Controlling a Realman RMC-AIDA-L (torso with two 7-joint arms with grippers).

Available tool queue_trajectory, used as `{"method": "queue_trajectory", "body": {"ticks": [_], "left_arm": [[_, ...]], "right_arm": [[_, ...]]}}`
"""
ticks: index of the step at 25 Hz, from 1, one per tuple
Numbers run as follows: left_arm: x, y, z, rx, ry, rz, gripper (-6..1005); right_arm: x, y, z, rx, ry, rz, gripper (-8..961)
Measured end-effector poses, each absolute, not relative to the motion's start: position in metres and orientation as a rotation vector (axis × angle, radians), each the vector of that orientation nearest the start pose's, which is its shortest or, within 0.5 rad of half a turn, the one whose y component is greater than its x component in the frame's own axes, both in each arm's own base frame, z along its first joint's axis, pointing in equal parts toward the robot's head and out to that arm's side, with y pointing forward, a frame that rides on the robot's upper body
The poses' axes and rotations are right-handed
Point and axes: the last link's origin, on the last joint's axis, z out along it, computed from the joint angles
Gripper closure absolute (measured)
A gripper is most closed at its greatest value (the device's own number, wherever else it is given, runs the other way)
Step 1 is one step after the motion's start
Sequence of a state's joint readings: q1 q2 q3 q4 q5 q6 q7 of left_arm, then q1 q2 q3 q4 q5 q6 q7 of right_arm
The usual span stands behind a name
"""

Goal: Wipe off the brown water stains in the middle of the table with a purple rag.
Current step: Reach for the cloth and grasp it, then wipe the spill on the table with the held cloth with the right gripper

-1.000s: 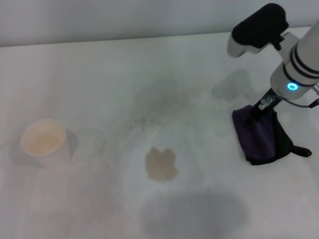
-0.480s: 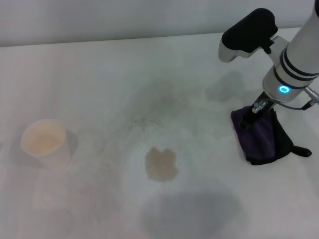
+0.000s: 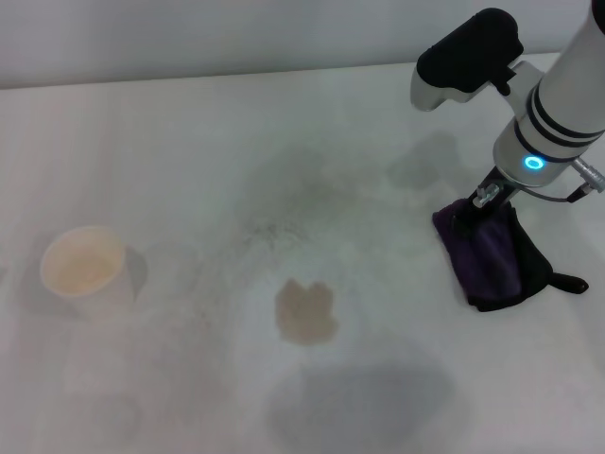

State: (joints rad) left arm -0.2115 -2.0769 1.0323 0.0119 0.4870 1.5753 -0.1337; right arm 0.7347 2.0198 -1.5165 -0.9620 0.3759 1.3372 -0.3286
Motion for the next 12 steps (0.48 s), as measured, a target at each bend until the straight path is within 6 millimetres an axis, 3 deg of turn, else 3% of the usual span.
{"method": "queue_trajectory", "body": {"ticks": [7,12], "left_arm": [[-0.369,0.231,0.026,-1.514,-0.32,-0.667,112],[-0.37,0.231,0.027,-1.505,-0.321,-0.664,112]], "right_arm": [[0.235,0.384,-0.02,-2.284,1.074,-0.758,880],[0.222,0.38,-0.026,-2.338,1.041,-0.722,880]]}}
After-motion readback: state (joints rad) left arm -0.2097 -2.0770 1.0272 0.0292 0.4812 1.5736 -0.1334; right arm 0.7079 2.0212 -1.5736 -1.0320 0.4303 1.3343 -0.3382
